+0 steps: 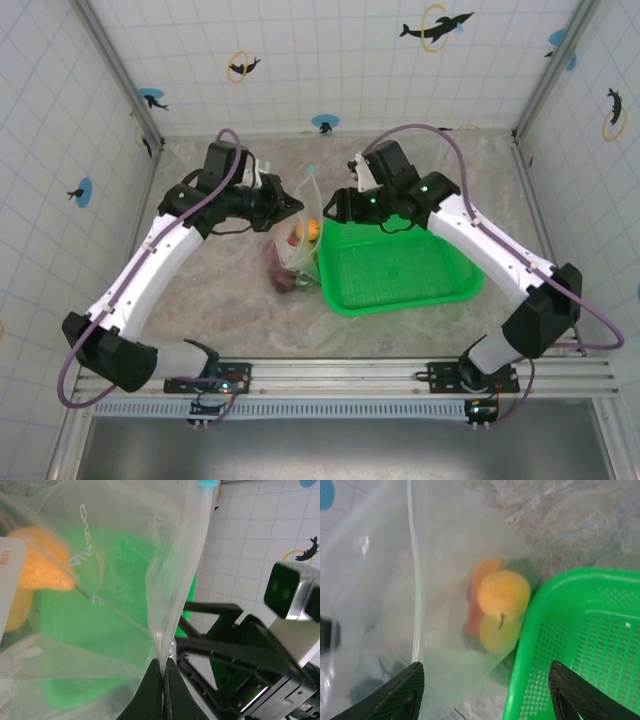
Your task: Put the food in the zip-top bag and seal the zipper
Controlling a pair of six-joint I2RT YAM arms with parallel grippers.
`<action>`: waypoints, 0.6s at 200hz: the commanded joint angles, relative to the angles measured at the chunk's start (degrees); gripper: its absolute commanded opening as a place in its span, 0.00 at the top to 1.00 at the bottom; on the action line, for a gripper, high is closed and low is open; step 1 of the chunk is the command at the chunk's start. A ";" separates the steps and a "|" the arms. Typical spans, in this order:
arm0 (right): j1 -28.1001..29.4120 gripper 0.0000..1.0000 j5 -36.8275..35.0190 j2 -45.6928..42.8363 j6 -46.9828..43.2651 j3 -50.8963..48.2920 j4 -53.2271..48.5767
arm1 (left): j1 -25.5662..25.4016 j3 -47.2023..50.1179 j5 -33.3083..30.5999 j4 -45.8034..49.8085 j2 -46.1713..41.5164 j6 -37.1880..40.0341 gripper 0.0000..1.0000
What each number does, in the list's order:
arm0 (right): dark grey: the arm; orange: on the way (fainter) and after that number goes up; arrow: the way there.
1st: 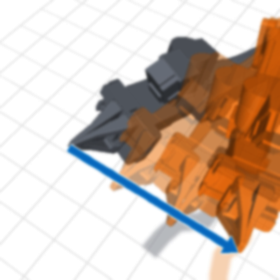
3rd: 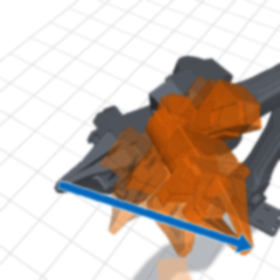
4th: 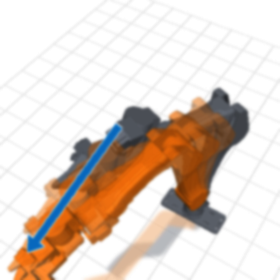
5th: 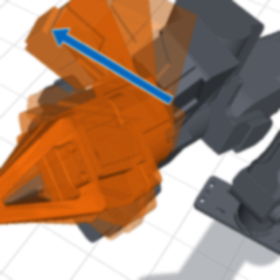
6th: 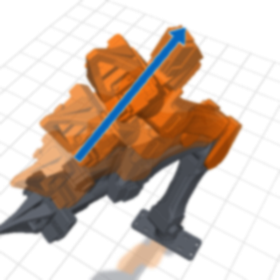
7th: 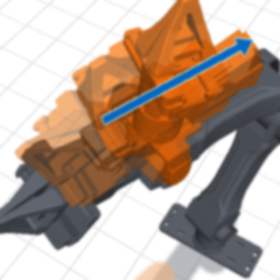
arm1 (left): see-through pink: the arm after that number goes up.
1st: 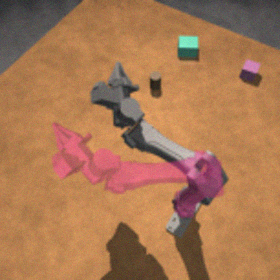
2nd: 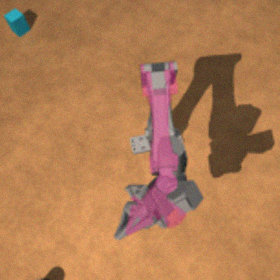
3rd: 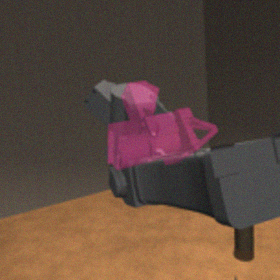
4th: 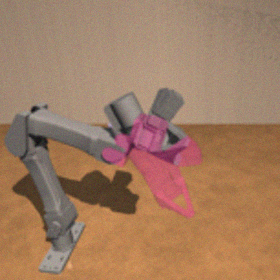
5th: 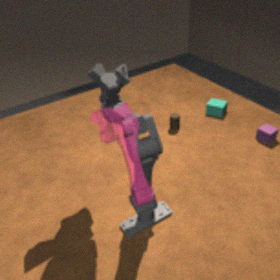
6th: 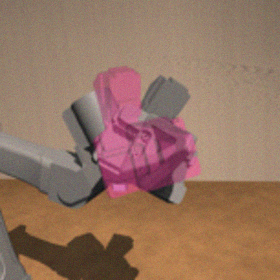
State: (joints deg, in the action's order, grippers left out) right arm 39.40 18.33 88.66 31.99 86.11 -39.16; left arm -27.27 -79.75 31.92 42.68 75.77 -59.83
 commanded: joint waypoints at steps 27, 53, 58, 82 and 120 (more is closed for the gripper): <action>-1.01 0.36 -0.68 7.30 -2.62 11.82 -0.42 | 0.28 0.23 -0.19 -0.68 -1.24 1.53 1.00; -1.05 0.40 -1.43 8.12 -3.95 14.01 -1.46 | 0.29 -0.77 -1.43 0.52 -1.06 1.90 1.00; -0.98 0.41 -2.07 7.94 -4.44 14.29 -2.01 | 0.33 -1.08 -2.35 1.00 -1.19 2.07 1.00; -0.75 0.46 -2.57 7.73 -5.95 13.85 -4.06 | 0.29 0.04 -3.06 -0.27 -2.76 2.05 1.00; 1.46 0.49 -2.44 11.65 -6.10 16.97 -5.03 | 0.28 2.43 -0.29 -3.27 -3.15 2.54 1.00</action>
State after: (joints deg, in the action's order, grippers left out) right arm 39.31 16.32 97.10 26.94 98.56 -42.61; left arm -27.27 -78.63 30.41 41.43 73.60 -58.67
